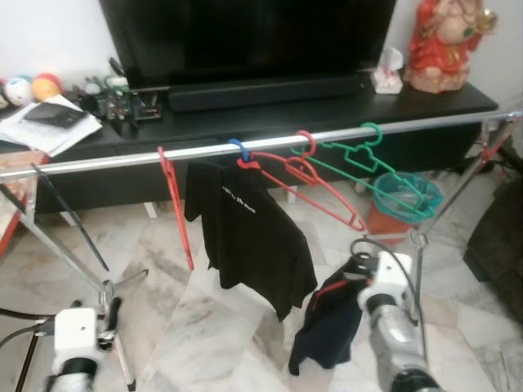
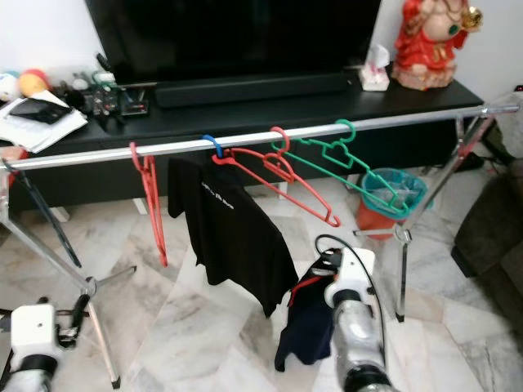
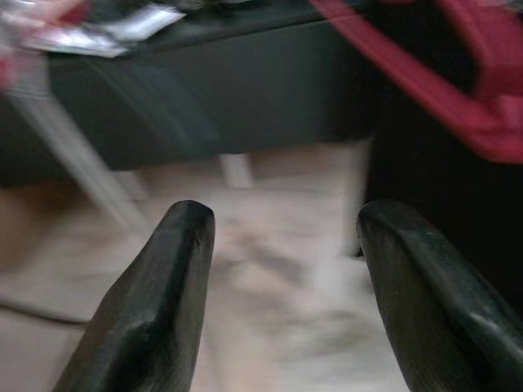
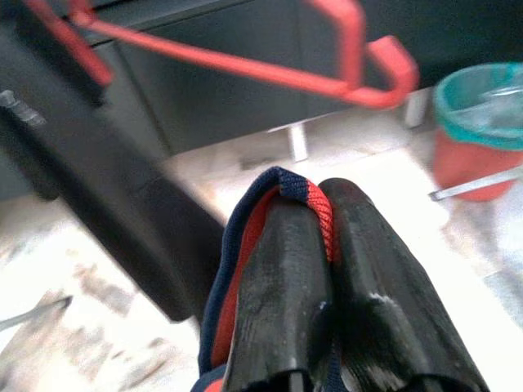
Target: Hang hanger
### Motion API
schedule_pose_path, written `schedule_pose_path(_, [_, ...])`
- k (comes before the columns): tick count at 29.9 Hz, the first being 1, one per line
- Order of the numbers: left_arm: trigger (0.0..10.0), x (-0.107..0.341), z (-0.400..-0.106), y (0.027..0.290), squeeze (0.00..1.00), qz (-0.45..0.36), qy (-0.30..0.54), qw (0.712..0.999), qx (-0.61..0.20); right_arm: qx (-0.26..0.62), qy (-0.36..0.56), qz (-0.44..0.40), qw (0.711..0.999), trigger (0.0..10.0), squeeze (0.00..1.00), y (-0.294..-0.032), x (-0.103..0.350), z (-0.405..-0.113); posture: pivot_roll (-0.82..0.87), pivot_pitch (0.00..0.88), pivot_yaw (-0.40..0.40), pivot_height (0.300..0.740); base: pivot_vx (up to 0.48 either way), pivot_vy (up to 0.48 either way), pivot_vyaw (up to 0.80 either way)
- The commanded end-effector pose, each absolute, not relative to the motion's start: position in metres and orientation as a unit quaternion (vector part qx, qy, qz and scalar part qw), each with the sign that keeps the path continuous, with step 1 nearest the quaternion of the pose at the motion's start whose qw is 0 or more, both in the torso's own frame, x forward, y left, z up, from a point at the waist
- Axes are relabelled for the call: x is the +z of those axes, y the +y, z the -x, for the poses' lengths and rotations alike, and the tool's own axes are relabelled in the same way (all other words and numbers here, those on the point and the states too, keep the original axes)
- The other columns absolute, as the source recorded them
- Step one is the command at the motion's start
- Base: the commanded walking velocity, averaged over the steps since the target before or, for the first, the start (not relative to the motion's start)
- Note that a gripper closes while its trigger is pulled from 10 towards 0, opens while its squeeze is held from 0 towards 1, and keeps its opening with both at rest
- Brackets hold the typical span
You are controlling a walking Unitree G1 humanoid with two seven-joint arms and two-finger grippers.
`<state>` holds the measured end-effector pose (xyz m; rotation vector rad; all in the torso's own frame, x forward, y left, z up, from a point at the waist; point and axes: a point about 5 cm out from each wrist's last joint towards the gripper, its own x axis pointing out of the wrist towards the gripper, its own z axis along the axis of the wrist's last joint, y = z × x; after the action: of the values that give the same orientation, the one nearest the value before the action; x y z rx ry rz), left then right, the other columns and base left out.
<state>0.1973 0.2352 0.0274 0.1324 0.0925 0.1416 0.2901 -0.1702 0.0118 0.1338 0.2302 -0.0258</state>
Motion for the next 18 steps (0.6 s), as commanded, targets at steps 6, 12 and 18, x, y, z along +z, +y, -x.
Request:
schedule_pose_path(6, [10.0,0.051,-0.182,0.234,0.00,-0.051,0.037,0.996,0.063,-0.019,0.111,-0.062,0.992,10.0,0.00,-0.178,0.014,-0.292,0.04,0.050,-0.004,0.740,0.000,0.000,0.00])
schedule_pose_path(12, [10.0,0.080,-0.183,0.234,0.00,-0.074,-0.012,0.994,0.077,-0.019,0.113,-0.061,0.992,10.0,0.00,-0.179,0.014,-0.292,0.05,0.052,-0.005,0.740,0.000,0.000,0.00])
schedule_pose_path(18, [10.0,0.105,-0.208,0.228,0.00,-0.065,-0.050,0.994,0.066,-0.020,0.117,-0.061,0.991,10.0,0.00,-0.179,0.012,-0.290,0.05,0.049,-0.008,0.740,0.000,0.000,0.00])
